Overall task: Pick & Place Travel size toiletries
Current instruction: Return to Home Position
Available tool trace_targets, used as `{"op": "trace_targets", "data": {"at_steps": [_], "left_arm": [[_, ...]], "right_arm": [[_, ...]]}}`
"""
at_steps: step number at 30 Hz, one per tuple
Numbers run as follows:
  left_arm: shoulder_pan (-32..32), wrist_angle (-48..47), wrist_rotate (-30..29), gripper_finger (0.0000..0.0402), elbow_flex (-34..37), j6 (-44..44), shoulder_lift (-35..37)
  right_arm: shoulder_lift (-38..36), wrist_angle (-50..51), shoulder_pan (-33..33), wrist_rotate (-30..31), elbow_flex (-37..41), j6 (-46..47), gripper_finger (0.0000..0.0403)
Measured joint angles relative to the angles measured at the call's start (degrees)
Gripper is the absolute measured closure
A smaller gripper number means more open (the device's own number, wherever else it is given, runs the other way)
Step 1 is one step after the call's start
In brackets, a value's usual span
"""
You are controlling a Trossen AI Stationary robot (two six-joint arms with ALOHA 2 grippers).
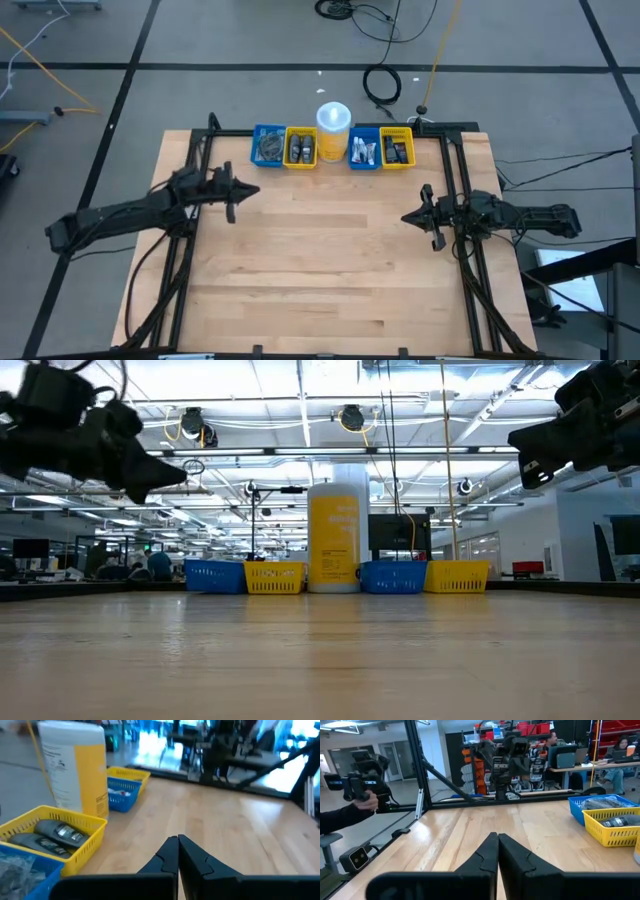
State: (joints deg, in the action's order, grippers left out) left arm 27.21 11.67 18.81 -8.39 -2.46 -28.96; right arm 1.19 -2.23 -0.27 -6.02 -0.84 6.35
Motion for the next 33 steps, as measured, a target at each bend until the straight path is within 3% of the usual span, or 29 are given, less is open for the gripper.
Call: {"op": "trace_targets", "data": {"at_steps": [4,6,19,23,29,33], "left_arm": [[-4.5,6.0,-7.0,0.0396,7.2,-3.1,8.1],[-6.3,3.6,-9.3,0.0395,7.3,-3.6,10.9],[-8.7,4.8,-9.8,0.0394,7.2,-4.9,12.9],[-10.0,1.4,-11.7,0.0394,7.5,-4.3,15.1],[-14.3,-10.8,-19.0,0.0394,7.5,2.4,25.0],[-16.0,-11.2,-20.7,0.0394,7.2,7.4,28.7]], "right_arm": [[0.0,0.0,0.0,0.0,0.0,0.0,0.0401],[0.0,-0.1,0.0,0.0,0.0,0.0,0.0402],[0.0,-0.1,0.0,0.0,0.0,0.0,0.0401],[0.0,-0.1,0.0,0.0,0.0,0.0,0.0399],[0.0,-0.1,0.0,0.0,0.0,0.0,0.0401],[0.0,-0.1,0.0,0.0,0.0,0.0,0.0400]]}}
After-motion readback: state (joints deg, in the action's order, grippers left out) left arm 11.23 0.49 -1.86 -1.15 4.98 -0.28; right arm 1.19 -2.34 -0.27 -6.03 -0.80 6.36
